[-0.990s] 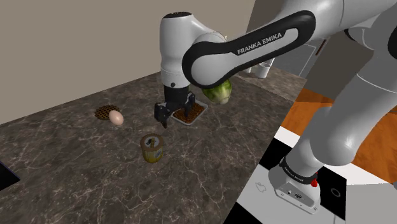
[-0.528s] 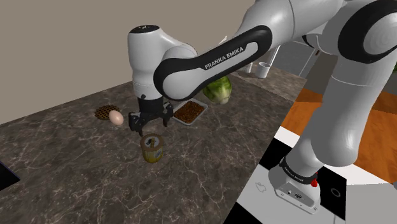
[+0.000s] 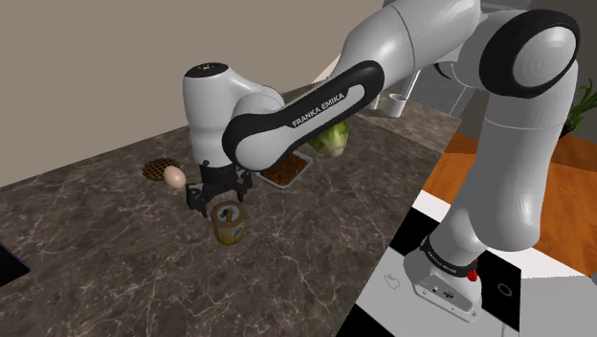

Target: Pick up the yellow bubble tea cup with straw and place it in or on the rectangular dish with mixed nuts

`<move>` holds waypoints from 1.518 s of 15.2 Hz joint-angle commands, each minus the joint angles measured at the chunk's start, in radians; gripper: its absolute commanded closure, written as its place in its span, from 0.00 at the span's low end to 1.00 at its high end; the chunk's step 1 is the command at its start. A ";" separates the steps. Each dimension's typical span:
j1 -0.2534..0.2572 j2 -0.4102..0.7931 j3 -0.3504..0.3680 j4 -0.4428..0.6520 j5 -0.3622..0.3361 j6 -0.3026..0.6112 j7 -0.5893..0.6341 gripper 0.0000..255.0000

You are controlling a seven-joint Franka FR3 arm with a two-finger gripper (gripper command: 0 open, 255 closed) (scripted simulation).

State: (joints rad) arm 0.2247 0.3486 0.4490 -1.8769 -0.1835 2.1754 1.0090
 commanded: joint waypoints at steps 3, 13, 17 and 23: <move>0.004 0.014 -0.003 -0.004 -0.008 0.017 0.007 0.00; 0.004 0.015 -0.003 -0.004 -0.008 0.018 0.007 1.00; 0.004 0.014 -0.003 -0.005 -0.008 0.018 0.007 1.00; -0.002 -0.020 0.006 0.021 0.012 -0.038 -0.007 1.00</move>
State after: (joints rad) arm 0.2246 0.3377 0.4530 -1.8582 -0.1760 2.1474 1.0056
